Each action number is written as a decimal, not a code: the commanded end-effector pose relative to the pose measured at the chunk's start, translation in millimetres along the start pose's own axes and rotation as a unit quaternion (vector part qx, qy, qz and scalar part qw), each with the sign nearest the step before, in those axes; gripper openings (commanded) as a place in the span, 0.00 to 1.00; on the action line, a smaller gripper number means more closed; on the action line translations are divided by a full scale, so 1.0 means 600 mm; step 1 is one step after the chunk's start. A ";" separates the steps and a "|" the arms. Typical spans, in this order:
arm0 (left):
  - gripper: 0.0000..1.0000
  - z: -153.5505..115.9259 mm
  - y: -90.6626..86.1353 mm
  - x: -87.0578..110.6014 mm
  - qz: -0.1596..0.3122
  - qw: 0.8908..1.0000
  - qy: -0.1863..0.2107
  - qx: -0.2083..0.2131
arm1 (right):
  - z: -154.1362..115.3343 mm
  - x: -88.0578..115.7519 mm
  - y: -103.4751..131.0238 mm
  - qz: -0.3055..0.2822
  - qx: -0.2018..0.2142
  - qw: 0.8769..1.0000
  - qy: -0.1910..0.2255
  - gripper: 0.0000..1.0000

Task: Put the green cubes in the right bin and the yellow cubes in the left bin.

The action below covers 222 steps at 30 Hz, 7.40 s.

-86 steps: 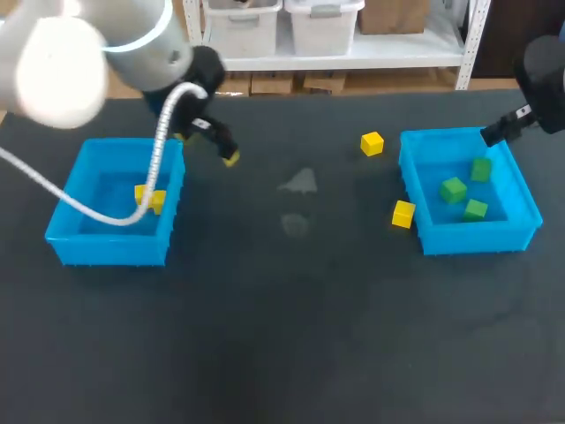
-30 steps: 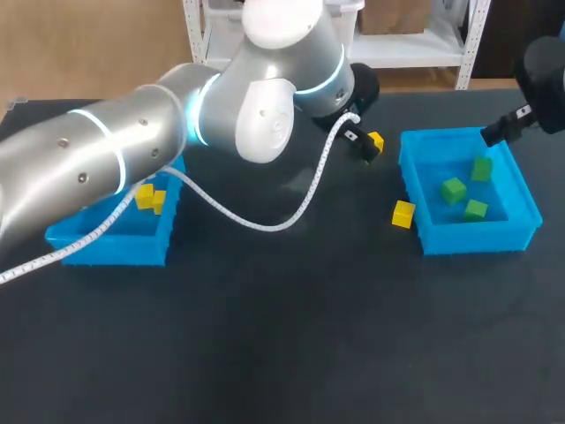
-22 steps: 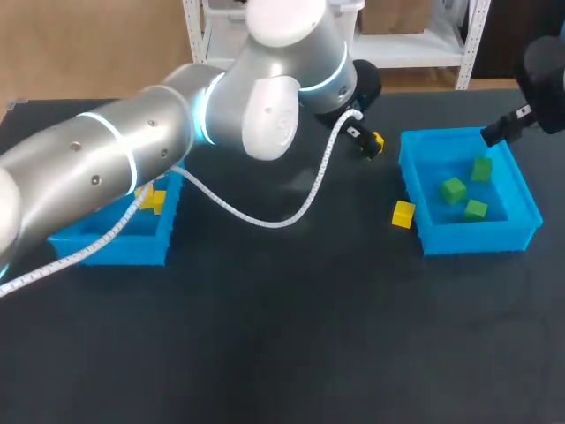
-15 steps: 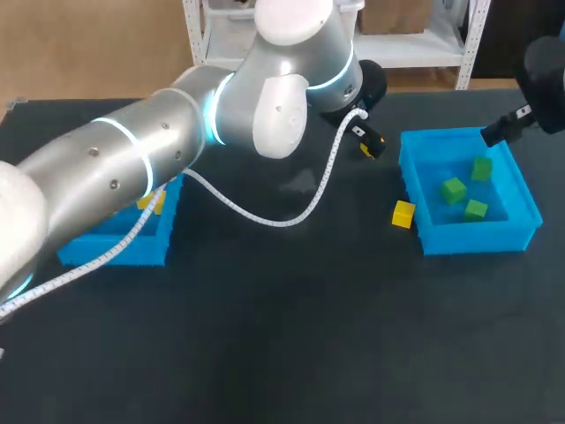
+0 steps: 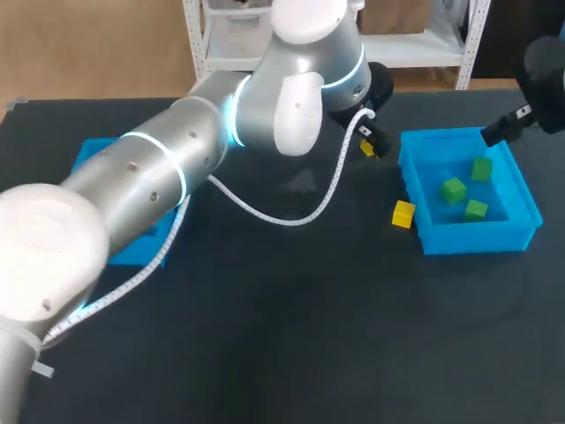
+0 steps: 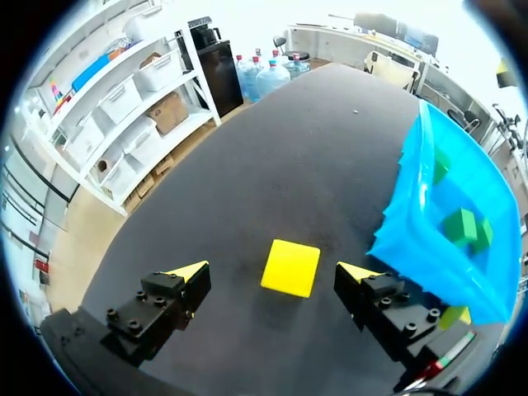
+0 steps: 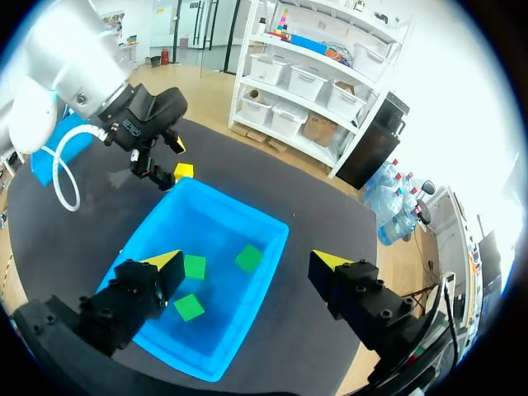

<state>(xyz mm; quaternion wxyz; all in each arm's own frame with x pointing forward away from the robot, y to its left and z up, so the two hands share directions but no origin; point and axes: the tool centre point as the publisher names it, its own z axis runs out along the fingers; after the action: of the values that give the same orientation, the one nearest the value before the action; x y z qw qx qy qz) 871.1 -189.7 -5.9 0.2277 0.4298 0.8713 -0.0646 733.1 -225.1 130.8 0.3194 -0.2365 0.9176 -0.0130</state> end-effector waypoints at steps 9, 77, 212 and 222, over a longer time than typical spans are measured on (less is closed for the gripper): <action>0.00 0.017 0.002 -0.020 0.011 1.000 0.011 -0.003 | 0.000 0.004 0.002 0.001 0.004 1.000 -0.004 1.00; 0.00 -0.414 0.170 0.641 -0.387 0.907 0.067 -0.148 | 0.000 0.004 0.002 0.001 0.004 1.000 -0.004 1.00; 1.00 -0.082 -0.247 0.100 0.198 0.970 -0.008 0.138 | 0.000 0.004 0.002 0.001 0.004 1.000 -0.004 1.00; 0.00 -0.081 -0.250 0.099 0.199 0.970 -0.008 0.142 | 0.000 0.004 0.002 0.001 0.004 1.000 -0.004 1.00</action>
<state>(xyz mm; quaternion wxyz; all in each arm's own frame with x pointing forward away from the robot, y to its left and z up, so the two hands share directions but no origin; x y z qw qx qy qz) 704.2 -224.4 -2.5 0.1828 0.6209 0.7485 -0.1442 733.1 -225.1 130.8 0.3194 -0.2365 0.9176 -0.0131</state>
